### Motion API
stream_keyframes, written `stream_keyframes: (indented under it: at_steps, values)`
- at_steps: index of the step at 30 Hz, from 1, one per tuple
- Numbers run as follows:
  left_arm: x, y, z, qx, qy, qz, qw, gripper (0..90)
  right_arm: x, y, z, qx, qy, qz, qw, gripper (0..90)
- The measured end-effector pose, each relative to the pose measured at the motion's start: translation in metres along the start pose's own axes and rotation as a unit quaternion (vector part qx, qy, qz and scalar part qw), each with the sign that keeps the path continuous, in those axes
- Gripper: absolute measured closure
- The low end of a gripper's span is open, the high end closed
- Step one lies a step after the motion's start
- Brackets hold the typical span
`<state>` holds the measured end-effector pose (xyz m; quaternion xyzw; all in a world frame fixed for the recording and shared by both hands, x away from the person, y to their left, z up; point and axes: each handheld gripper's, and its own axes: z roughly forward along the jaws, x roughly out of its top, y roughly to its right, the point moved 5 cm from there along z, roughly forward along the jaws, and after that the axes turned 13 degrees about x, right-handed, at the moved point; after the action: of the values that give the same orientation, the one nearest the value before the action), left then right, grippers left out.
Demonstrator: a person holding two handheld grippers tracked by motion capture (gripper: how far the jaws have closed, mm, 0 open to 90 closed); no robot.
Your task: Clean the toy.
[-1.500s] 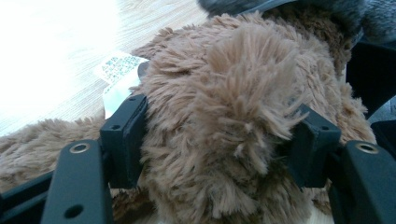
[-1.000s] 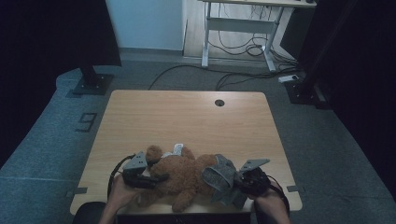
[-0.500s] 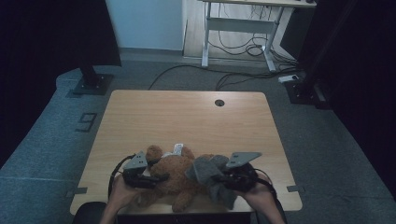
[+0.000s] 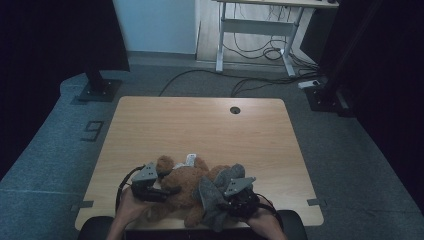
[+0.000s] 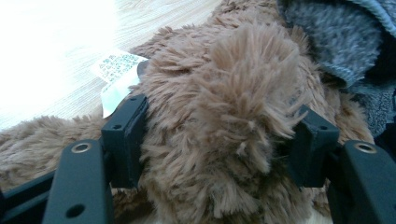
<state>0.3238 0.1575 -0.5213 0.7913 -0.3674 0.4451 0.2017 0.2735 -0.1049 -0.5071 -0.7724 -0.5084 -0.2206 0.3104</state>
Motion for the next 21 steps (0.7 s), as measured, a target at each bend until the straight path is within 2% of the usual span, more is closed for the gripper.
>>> stream_keyframes:
  at_steps: [6,10,13,16,21]
  values:
    - [-0.001,0.000,0.000,0.000,-0.001,-0.001,1.0000,32.0,-0.023,0.006,-0.006,-0.011,-0.015,0.023,0.9996,78.9]
    - [0.000,-0.001,0.000,0.001,-0.002,-0.002,1.0000,32.0,-0.026,0.008,-0.021,-0.024,-0.014,0.026,0.9993,78.9]
    - [0.001,0.001,-0.001,0.005,-0.004,0.000,1.0000,32.0,-0.013,0.006,-0.036,-0.023,0.011,0.017,0.9995,78.8]
    - [0.003,0.002,-0.002,0.009,-0.003,0.003,0.9999,31.2,0.010,0.002,-0.049,-0.019,0.039,-0.005,0.9990,78.8]
    - [0.008,0.002,-0.012,0.017,0.007,0.011,0.9998,30.4,0.054,0.004,-0.055,-0.022,0.058,-0.037,0.9974,78.8]
